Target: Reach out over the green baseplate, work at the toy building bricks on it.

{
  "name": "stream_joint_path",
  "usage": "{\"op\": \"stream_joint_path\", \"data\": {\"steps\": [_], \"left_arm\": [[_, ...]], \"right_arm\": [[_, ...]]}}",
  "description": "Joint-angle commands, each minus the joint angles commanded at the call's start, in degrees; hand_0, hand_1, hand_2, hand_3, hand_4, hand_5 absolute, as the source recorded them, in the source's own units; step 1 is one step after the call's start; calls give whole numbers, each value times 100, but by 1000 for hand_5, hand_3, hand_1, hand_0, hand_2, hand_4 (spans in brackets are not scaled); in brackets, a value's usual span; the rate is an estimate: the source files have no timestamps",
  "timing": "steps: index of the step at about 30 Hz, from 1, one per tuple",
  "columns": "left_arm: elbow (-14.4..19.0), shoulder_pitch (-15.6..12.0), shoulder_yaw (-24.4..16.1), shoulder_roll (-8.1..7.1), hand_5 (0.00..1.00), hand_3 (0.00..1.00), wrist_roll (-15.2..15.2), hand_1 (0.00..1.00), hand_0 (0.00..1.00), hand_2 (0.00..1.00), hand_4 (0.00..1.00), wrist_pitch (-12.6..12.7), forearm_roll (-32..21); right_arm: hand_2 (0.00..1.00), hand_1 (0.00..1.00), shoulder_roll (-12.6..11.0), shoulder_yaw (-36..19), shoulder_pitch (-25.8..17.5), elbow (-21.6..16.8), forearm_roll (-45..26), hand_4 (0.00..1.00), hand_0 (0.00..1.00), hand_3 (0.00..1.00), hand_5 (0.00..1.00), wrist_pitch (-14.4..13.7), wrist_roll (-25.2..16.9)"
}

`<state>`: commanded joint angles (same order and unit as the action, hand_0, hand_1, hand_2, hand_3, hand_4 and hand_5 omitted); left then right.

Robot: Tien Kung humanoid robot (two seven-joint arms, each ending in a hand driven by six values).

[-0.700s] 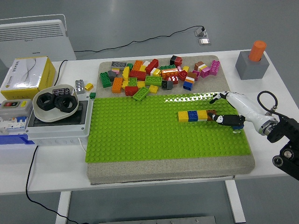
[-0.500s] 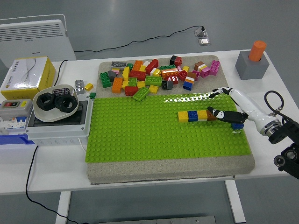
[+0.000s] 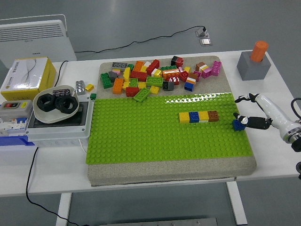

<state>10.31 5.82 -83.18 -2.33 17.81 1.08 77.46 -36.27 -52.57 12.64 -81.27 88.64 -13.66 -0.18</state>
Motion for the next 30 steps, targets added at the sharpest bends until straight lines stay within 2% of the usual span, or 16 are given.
{"op": "stream_joint_path", "data": {"steps": [2,6,12,30], "left_arm": [[0,-6,-12,8,998,738,53,438,630,597,968,-8,23],[0,-14,-54,8,998,738,147,438,630,597,968,-45,62],[3,-6,-124,-22,998,758,344,454,635,616,962,-216,119],[0,-14,66,-96,998,754,328,455,642,615,957,-314,-24]], "right_arm": [[849,851,-88,-138,-38,-110,292,756,859,707,177,219,210],[849,851,-240,-189,-24,-248,827,756,859,707,177,626,539],[867,864,-300,-130,29,-296,1381,754,860,708,168,976,787],[869,867,-156,62,125,-131,1476,749,865,714,132,1088,854]]}}
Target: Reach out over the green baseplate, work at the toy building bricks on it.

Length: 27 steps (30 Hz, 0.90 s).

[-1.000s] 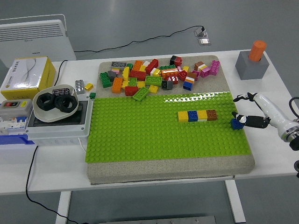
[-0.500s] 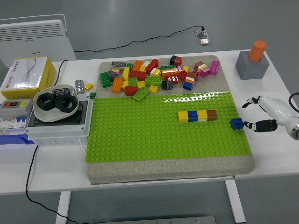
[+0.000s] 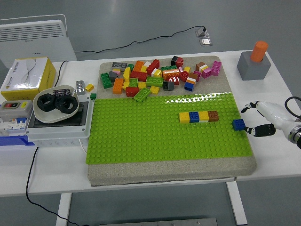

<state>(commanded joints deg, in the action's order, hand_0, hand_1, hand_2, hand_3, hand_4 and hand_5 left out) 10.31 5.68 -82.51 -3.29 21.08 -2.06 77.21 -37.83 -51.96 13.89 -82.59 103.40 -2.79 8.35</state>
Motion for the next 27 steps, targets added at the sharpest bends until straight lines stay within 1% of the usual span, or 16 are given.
{"op": "stream_joint_path", "data": {"steps": [7,11,13,14,17,18,19,20,21,23,25,26,27], "left_arm": [[0,23,55,-23,998,752,-44,458,645,614,956,-17,-56],[0,34,84,-26,998,752,-61,456,646,611,957,-22,-88],[0,36,98,-26,998,752,-68,456,646,611,957,-25,-108],[0,38,105,-26,998,748,-72,456,647,610,959,-26,-116],[0,44,112,-28,998,748,-83,456,647,610,959,-34,-118],[0,43,120,-27,998,748,-91,456,647,610,959,-35,-130],[0,41,126,-26,998,748,-96,456,647,610,959,-34,-140],[0,38,129,-22,998,746,-102,455,647,608,960,-31,-151],[0,35,132,-19,998,746,-108,455,647,608,960,-28,-160],[0,31,136,-13,998,746,-121,455,647,608,960,-21,-169],[0,29,136,-9,998,746,-131,455,647,608,960,-14,-171],[0,29,134,-8,998,745,-137,453,647,607,961,-13,-167],[0,28,130,-6,998,745,-144,453,647,607,961,-11,-161]], "right_arm": [[862,867,28,50,20,70,-135,746,866,715,130,-20,-29],[859,870,73,-2,-26,93,-309,748,866,708,139,-146,-141],[859,870,105,-48,-66,101,-415,748,866,708,139,-248,-240],[802,810,124,-67,-85,111,-476,736,842,670,168,-298,-298],[802,810,237,-183,-202,195,-814,736,842,670,168,-587,-612],[802,810,311,-285,-286,226,-979,736,842,670,168,-733,-769],[802,810,359,-350,-337,241,-1078,736,842,670,168,-816,-861],[775,780,434,-452,-413,260,-1207,724,822,660,196,-928,-985],[775,780,507,-549,-485,277,-1348,724,822,660,196,-1019,-1119],[775,780,640,-722,-609,305,-1488,724,822,660,196,-1124,-1277],[775,780,722,-825,-681,326,-1515,724,822,660,196,-1184,-1351],[760,758,760,-871,-717,337,-1521,717,809,654,207,-1228,-1394],[760,758,793,-918,-750,347,-1504,717,809,654,207,-1271,-1430]]}}
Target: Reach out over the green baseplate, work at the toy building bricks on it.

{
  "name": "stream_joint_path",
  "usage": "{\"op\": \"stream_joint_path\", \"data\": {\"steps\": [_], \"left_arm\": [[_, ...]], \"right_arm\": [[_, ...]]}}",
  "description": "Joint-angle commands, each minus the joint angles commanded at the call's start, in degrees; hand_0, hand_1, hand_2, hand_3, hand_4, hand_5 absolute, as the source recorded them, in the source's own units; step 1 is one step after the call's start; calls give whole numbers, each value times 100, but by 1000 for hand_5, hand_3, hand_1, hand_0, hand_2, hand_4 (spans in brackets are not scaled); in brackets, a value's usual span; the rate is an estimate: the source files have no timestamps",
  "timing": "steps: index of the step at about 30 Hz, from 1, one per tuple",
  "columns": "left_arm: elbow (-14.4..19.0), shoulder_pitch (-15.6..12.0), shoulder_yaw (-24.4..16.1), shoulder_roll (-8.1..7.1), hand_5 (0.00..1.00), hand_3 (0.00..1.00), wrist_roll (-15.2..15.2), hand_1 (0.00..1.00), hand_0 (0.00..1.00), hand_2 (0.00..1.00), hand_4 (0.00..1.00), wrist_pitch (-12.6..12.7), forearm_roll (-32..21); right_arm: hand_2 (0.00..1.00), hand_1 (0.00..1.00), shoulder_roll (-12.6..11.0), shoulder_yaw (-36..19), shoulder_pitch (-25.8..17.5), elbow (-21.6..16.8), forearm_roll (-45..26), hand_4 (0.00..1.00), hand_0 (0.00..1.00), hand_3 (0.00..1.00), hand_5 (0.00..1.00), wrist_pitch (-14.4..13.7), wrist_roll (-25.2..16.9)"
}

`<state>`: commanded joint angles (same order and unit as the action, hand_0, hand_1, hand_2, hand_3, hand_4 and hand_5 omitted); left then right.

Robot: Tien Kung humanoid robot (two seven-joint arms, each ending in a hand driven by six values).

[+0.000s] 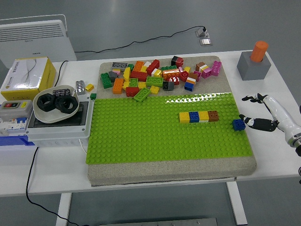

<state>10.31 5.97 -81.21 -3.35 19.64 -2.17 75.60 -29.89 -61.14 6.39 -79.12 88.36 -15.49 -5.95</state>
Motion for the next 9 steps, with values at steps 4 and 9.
{"op": "stream_joint_path", "data": {"steps": [4,9], "left_arm": [[0,1,-18,7,998,745,-18,453,647,607,961,4,14],[0,20,-37,0,998,744,-21,453,647,606,964,-6,49]], "right_arm": [[760,758,-13,-98,10,-9,423,717,809,654,207,53,112],[770,775,-248,176,218,-49,1039,744,821,658,172,431,434]]}}
